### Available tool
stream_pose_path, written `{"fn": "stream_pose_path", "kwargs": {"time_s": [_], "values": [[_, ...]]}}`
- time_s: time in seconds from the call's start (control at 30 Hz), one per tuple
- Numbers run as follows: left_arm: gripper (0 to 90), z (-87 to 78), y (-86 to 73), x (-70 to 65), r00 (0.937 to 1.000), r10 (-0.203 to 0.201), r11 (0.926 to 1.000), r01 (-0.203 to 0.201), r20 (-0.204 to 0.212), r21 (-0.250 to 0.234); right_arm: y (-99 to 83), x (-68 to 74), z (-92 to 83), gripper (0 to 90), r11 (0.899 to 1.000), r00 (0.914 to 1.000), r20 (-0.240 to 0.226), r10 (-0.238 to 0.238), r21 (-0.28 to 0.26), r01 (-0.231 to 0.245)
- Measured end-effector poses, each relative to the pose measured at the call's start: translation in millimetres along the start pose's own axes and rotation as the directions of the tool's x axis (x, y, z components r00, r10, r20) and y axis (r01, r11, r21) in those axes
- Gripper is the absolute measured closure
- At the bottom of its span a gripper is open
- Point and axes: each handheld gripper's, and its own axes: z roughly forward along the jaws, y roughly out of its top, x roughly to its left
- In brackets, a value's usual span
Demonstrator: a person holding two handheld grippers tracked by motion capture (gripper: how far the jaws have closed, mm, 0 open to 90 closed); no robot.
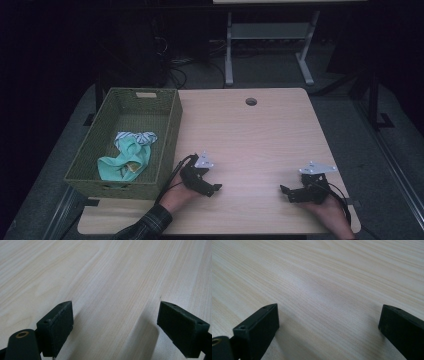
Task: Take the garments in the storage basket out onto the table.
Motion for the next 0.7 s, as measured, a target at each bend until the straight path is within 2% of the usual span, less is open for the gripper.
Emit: {"fn": "stream_pose_path", "kwargs": {"time_s": [0.7], "values": [[13.1, -11.7, 9.1, 3.0, 0.9999, -0.007, 0.9999, 0.008, 0.015, -0.010, 0.0, 0.0, 0.0, 2.5, 1.000, 1.0000, 0.000, 0.000, 0.000, 0.000]]}}
